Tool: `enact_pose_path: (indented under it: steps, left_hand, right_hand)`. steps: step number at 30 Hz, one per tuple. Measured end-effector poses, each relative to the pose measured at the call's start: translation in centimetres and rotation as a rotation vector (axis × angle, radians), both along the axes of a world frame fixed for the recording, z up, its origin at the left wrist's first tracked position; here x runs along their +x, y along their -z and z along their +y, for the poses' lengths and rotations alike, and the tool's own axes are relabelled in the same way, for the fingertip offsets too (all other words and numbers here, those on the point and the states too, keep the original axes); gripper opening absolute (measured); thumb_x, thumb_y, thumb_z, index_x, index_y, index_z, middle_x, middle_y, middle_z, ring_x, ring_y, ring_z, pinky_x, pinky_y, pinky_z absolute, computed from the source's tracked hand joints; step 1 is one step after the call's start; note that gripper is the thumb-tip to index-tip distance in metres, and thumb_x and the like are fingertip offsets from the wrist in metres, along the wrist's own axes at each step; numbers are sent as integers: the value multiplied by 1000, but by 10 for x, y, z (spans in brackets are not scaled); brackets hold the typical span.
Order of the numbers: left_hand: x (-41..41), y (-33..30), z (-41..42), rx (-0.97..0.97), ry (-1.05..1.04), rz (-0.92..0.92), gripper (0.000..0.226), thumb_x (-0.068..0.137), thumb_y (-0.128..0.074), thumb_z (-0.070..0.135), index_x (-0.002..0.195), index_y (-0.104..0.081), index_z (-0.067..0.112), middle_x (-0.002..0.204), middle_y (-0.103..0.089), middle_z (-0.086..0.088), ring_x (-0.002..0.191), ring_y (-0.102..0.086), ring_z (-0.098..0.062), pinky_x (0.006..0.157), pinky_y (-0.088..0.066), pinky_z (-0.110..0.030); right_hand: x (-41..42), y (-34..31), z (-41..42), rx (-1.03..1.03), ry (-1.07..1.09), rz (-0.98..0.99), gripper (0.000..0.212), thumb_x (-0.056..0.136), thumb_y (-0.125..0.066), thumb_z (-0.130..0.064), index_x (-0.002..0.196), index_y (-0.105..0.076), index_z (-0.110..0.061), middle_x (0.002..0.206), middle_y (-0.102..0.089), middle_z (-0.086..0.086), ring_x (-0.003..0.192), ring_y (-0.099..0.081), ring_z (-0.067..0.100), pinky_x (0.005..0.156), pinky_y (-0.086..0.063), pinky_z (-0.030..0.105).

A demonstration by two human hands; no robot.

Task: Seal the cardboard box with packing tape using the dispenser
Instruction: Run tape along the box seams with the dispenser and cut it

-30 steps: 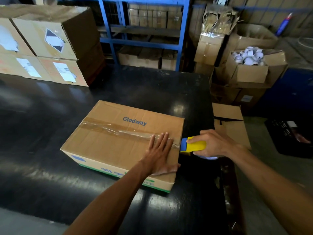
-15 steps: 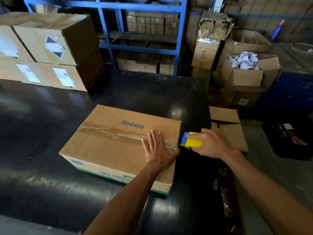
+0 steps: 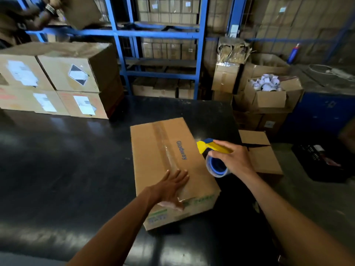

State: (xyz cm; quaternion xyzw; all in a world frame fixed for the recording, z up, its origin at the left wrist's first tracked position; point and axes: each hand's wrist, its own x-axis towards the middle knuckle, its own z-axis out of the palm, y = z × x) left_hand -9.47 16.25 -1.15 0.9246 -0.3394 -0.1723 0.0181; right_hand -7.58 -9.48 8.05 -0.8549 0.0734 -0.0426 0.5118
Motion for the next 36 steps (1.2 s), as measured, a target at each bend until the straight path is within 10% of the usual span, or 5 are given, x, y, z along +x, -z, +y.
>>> enact_pose_path:
  steps: [14,18,22,27,36]
  left_hand:
    - [-51,-11,53,-29,122,58,106,86,-70,44,160,0,16,167,6,-5,153,7,-24,122,5,-51]
    - [-77,-33,49,-827,-522,575,46,105,-46,33,149,-41,20,150,-48,-9,135,-48,-21,110,-40,-30]
    - [-84,-69,54,-1459,-922,1121,65,103,-27,52,141,-50,4,138,-59,-14,128,-55,-25,112,-35,-36]
    - [-100,-100,69,-1602,-877,1206,63,100,-41,55,121,-64,0,117,-72,-17,111,-69,-28,103,-48,-41]
    - [-105,-91,93,-1629,-1175,1152,11,95,-63,18,100,-68,9,84,-78,-9,77,-73,-20,68,-62,-32]
  right_hand:
    - [-89,-3,83,18,-110,13,55,60,-83,-51,113,-71,-44,110,-70,-16,97,-65,0,84,-54,26]
    - [-119,-1,81,53,-162,-93,55,66,-86,-48,118,-68,-43,115,-69,-11,100,-67,6,85,-56,34]
    - [-141,5,83,-99,-211,-286,57,72,-86,-35,125,-65,-41,101,-61,-8,88,-63,9,70,-50,27]
    - [-147,15,99,-266,-276,-321,60,71,-85,-42,128,-62,-41,101,-55,-31,91,-57,-10,71,-43,13]
    - [-151,10,137,-158,-358,-335,57,72,-85,-41,124,-61,-50,114,-65,-8,105,-62,4,85,-51,31]
